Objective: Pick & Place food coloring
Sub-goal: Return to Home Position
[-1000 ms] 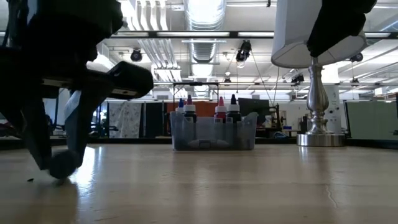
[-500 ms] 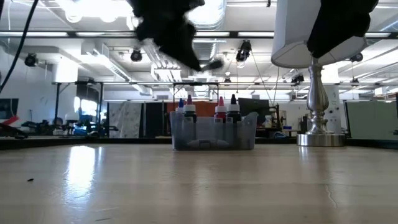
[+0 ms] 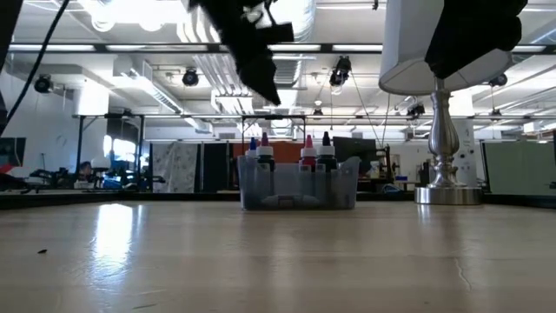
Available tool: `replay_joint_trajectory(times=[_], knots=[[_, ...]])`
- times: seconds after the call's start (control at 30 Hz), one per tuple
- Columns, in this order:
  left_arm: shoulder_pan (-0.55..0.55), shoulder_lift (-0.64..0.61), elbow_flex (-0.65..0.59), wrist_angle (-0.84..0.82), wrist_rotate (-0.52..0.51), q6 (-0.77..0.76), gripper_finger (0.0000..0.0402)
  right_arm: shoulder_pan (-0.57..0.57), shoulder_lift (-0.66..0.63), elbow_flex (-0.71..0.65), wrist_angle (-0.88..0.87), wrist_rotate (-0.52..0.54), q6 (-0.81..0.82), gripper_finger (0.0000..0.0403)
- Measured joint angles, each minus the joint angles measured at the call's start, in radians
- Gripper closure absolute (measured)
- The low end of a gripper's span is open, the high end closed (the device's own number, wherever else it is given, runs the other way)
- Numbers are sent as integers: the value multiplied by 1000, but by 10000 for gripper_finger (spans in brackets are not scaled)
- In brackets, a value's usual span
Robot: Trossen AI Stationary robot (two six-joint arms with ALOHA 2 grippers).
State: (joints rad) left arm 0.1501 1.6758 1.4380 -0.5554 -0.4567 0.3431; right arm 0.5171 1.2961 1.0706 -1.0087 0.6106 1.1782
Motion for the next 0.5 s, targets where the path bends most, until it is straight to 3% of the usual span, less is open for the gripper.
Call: replay_joint_trajectory(times=[0.2, 0.3, 0.37, 0.43, 0.5], knots=[[-168, -39, 279, -115, -336, 122, 265, 0, 0, -1, -5, 5, -4, 177], [-264, -99, 430, -126, -350, 11, 254, 0, 0, -1, 26, 20, -26, 177], [-291, -149, 487, -243, -173, -187, 254, -4, -2, 1, 149, 22, -89, 177], [-288, -198, 489, -368, 123, -368, 255, -15, -9, 49, 234, -2, -286, 177], [-289, -253, 437, -386, 304, -477, 255, -38, -39, 156, 154, -4, -420, 178]])
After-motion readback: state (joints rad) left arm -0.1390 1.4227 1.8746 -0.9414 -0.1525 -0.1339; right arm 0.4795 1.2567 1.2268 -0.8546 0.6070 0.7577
